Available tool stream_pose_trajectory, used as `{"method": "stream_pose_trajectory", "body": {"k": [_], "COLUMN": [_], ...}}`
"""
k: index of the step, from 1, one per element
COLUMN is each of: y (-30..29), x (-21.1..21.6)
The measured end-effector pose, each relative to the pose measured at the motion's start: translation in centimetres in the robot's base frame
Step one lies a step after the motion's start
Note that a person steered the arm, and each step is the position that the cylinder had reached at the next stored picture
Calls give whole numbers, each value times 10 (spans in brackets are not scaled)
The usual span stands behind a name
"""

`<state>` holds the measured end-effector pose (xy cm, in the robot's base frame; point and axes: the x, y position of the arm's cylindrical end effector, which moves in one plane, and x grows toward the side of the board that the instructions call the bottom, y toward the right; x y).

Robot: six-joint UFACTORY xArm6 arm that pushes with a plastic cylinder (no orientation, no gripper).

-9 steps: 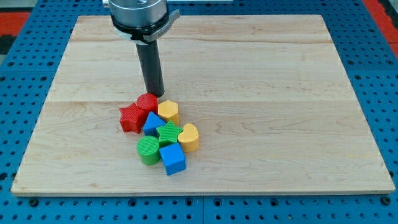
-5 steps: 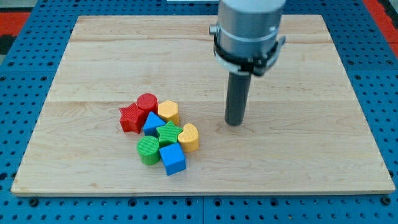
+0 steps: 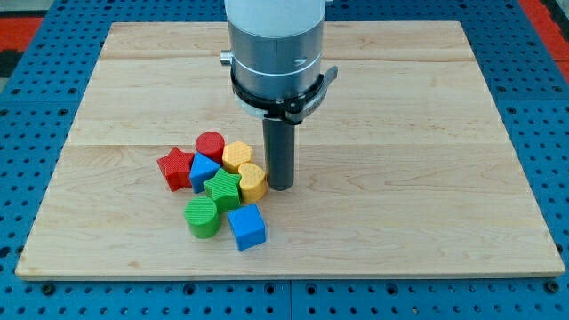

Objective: Move the yellow heart towards top left side of the board

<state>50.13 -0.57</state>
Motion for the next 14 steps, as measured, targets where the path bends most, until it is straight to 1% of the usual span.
{"method": "stream_pose_trajectory", "body": {"k": [1, 2, 3, 4, 5, 6, 8, 9, 10, 11, 12, 14], "y": [35, 35, 0, -26, -27, -27, -47, -30, -20, -43, -89, -180], "x": [15, 53, 59, 30, 2, -34, -114, -106, -77, -63, -84, -152]}}
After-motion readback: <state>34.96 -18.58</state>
